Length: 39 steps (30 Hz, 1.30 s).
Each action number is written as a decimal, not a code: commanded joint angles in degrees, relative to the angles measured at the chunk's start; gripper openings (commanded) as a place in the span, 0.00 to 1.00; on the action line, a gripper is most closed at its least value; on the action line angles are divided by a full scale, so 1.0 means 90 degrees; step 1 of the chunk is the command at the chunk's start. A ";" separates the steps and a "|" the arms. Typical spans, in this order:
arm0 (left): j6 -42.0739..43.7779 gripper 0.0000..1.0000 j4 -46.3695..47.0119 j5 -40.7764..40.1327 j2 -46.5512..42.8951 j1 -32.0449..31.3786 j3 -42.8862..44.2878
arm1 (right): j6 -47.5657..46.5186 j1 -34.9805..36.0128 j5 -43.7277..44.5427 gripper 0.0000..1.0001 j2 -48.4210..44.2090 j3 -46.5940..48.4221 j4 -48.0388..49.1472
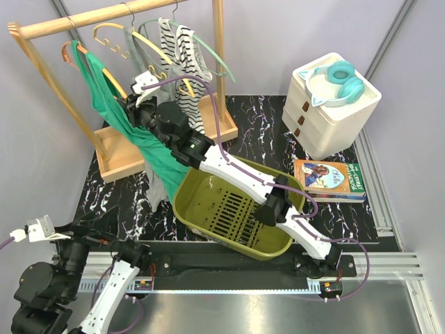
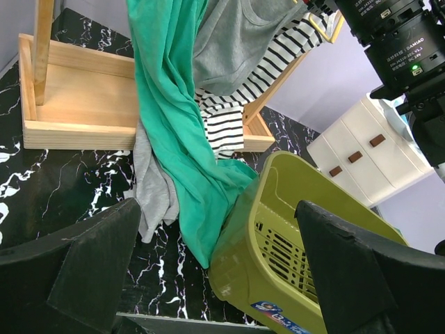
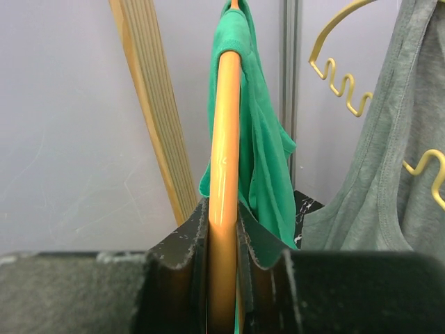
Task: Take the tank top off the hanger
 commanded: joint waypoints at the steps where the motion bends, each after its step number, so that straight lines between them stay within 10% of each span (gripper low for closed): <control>1: -0.0070 0.99 0.0120 0.0049 -0.0949 -0.0019 0.0134 | -0.0197 0.0258 0.0221 0.00 -0.0511 0.0089 0.0951; 31: -0.0412 0.97 0.0081 0.0518 -0.0587 -0.0019 -0.0013 | -0.0470 0.0560 0.0631 0.00 -0.0921 0.0099 0.2212; 39: -0.0354 0.97 0.0081 0.0527 -0.0558 -0.0019 -0.0120 | -0.0803 0.1019 0.0914 0.00 -0.2706 -0.2789 0.3275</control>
